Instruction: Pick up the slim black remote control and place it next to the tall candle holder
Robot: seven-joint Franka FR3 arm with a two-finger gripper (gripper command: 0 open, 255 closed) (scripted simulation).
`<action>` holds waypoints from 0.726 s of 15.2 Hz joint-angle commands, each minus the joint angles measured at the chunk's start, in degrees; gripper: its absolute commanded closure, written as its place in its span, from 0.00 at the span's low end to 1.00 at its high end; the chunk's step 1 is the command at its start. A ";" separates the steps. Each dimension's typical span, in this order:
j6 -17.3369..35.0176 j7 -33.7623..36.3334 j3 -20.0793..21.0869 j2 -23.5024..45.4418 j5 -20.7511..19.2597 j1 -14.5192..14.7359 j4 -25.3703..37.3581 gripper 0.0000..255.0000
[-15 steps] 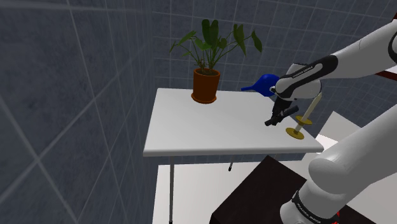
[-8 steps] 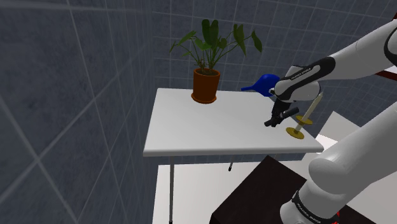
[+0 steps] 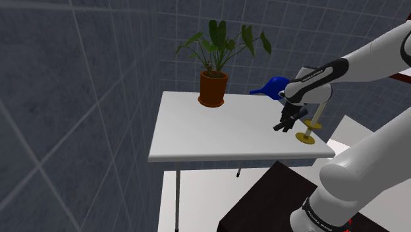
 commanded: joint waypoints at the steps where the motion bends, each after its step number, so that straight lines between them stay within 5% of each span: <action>1: -3.64 0.74 0.66 -2.69 -0.86 -0.35 1.02 0.00; 3: -7.78 1.37 1.47 -5.58 -1.54 -0.72 2.34 0.00; 11: -7.78 1.36 1.50 -5.58 -1.52 -0.74 2.34 0.00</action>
